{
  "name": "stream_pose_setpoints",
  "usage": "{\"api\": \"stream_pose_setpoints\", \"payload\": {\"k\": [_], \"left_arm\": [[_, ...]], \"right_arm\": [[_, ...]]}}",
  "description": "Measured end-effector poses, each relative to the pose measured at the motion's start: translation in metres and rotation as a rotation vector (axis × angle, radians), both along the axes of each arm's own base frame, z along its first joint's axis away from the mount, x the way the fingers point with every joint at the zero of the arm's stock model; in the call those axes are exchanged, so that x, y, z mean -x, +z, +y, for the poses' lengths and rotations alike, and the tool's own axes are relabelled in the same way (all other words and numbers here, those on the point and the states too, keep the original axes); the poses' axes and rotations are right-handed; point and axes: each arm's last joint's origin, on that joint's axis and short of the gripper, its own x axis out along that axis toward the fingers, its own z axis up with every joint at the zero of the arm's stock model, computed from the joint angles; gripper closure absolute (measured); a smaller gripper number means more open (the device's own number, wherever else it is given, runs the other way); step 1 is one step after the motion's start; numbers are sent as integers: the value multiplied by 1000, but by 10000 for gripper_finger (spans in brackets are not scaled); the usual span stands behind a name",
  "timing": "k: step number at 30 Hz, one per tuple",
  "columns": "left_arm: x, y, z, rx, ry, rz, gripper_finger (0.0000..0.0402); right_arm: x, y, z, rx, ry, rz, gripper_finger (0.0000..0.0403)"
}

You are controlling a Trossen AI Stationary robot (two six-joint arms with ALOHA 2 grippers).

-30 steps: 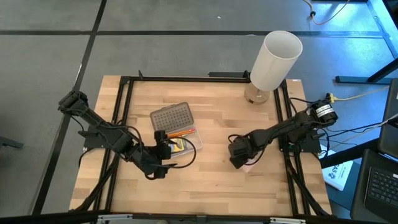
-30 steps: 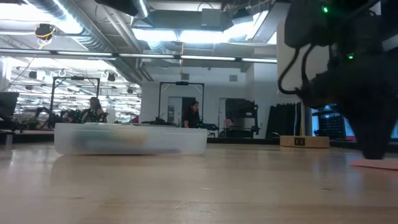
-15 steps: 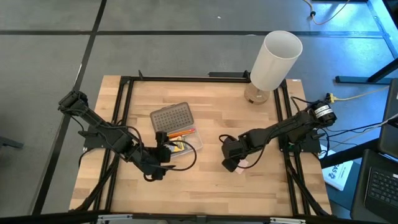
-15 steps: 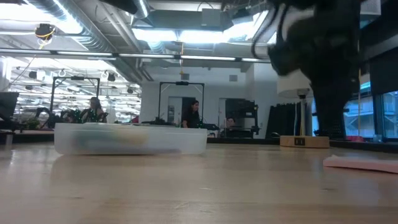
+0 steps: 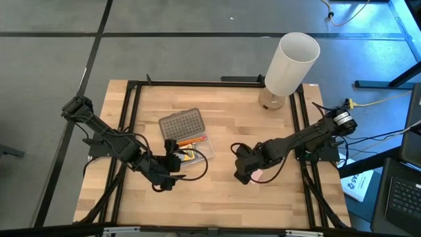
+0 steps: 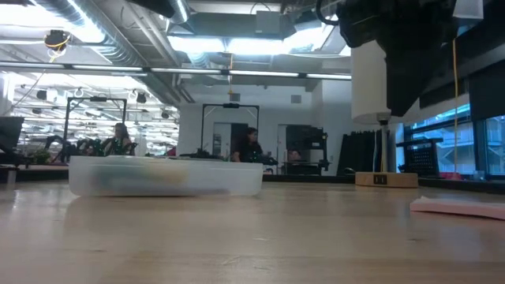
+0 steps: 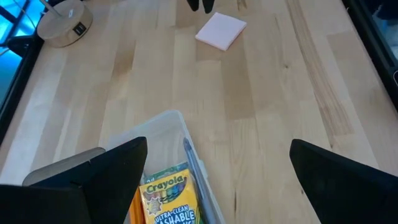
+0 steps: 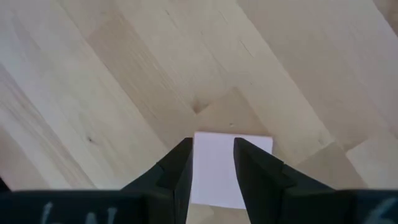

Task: Pack school essentials
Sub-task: Put the pink sticky notes into the transparent supply box

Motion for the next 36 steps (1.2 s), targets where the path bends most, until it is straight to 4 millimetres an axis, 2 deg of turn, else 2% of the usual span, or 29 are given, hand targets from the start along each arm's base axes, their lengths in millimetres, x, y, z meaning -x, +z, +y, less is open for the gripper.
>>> {"api": "stream_pose_setpoints", "payload": {"k": [16,22,27,36], "left_arm": [[0,0,0,0,0,0,13],[0,0,0,0,0,0,13],[0,0,0,0,0,0,13],[0,0,0,0,0,0,13]], "right_arm": [[0,0,0,-1,2,-4,283],[0,0,1,17,77,5,276],[6,-7,4,0,62,45,220],[17,-31,4,-15,1,93,49]]}}
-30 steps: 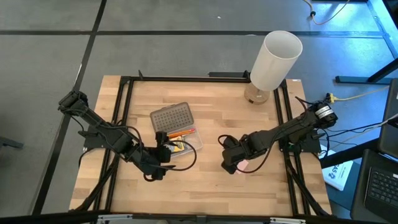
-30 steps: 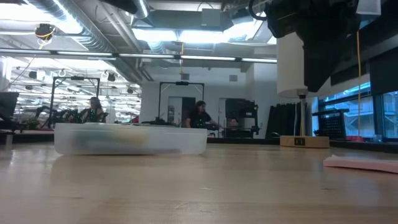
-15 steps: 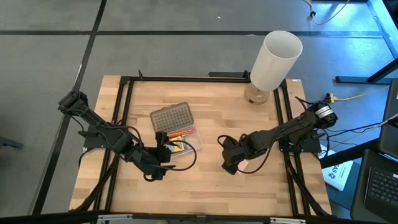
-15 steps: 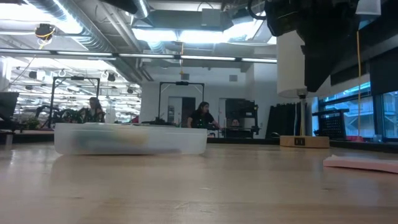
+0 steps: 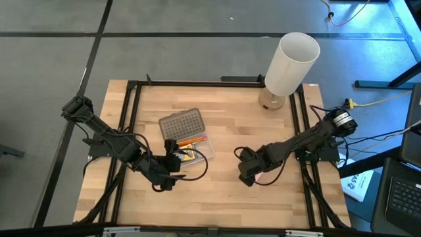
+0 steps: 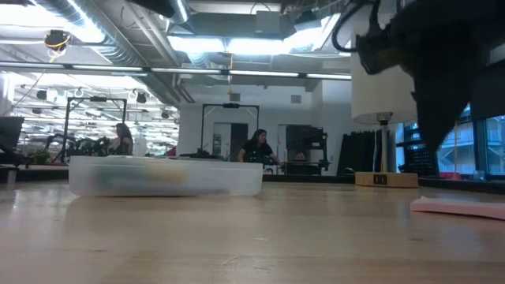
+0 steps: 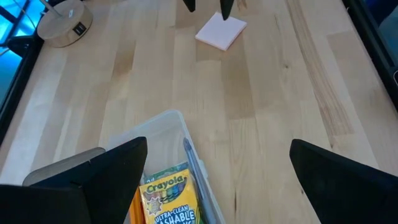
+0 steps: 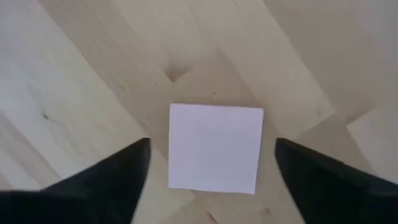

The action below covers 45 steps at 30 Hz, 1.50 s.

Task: Pack school essentials
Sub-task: Put the pink sticky notes into the transparent supply box

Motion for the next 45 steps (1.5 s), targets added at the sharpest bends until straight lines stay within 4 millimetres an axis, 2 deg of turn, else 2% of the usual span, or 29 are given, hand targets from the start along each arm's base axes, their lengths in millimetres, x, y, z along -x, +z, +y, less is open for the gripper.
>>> {"api": "stream_pose_setpoints", "payload": {"k": [2,4,11,22,34,45], "left_arm": [[0,0,0,0,0,0,13],[0,0,0,0,0,0,13],[0,0,0,0,0,0,13],[0,0,0,0,0,0,13],[0,0,0,0,0,0,13],[0,0,0,0,0,0,13]], "right_arm": [[3,-7,0,-21,-16,15,18],[4,-13,1,-59,-27,14,9],[6,-28,3,-166,3,-3,6],[12,-33,0,-122,87,41,3],[14,-34,-2,-56,100,49,3],[10,-48,1,-47,117,76,3]]}}
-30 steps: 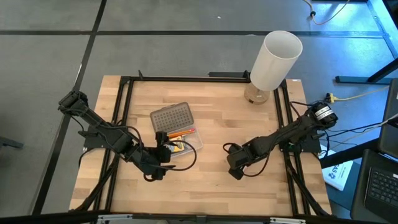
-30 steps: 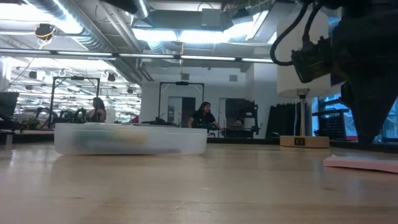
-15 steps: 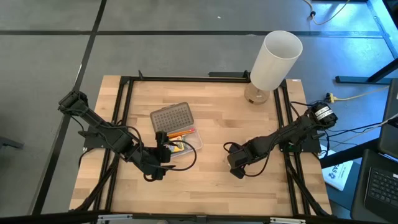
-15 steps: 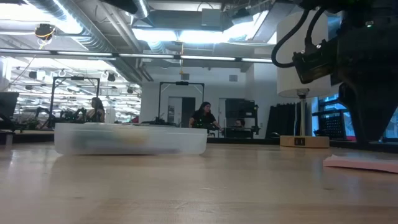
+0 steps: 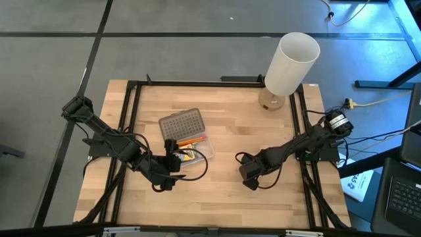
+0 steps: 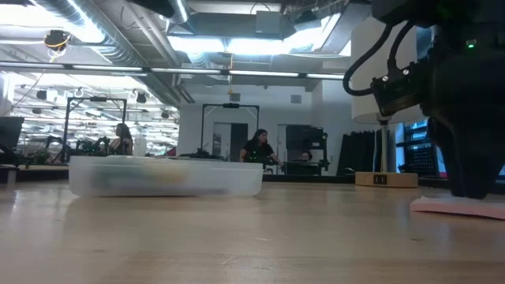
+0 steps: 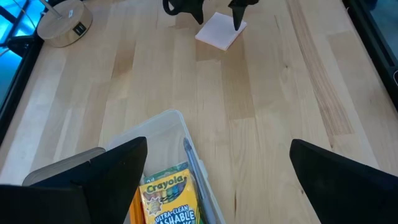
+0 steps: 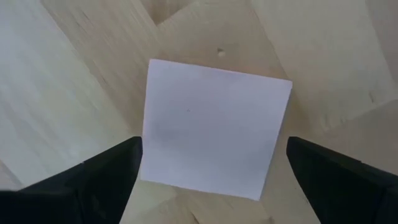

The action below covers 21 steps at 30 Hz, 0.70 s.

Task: Pack school essentials
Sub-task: Put the pink sticky notes into the transparent supply box

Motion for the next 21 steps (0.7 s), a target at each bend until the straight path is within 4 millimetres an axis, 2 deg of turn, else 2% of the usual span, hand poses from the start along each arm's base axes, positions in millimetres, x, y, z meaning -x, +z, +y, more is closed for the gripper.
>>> {"api": "stream_pose_setpoints", "payload": {"k": [12,21], "left_arm": [[0,0,0,0,0,0,13],[0,0,0,0,0,0,13]], "right_arm": [[-6,-12,4,5,25,-3,3],[-4,-14,10,22,45,-6,4]]}}
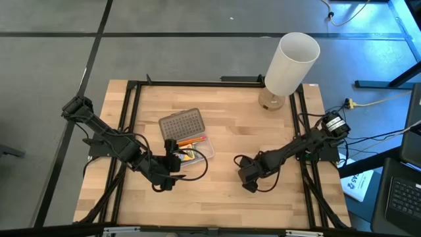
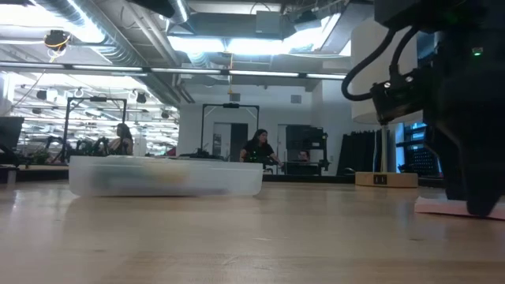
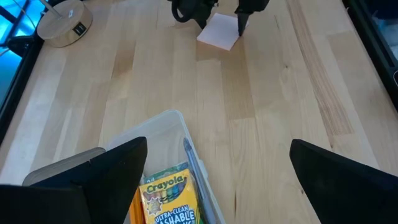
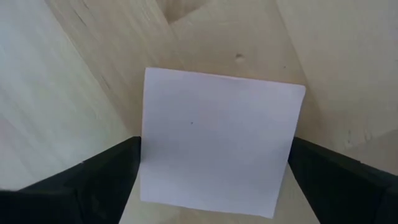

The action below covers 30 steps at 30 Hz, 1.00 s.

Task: Pack school essentials
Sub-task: Put the pink sticky notes into the transparent supply box

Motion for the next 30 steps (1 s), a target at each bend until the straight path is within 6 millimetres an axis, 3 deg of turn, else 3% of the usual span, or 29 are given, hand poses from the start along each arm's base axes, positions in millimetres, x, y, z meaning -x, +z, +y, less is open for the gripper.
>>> {"api": "stream_pose_setpoints", "payload": {"k": [20,30], "left_arm": [[0,0,0,0,0,0,13],[0,0,0,0,0,0,13]], "right_arm": [[1,-9,8,50,-12,12,4],[1,-9,8,74,-1,-1,34]]}}
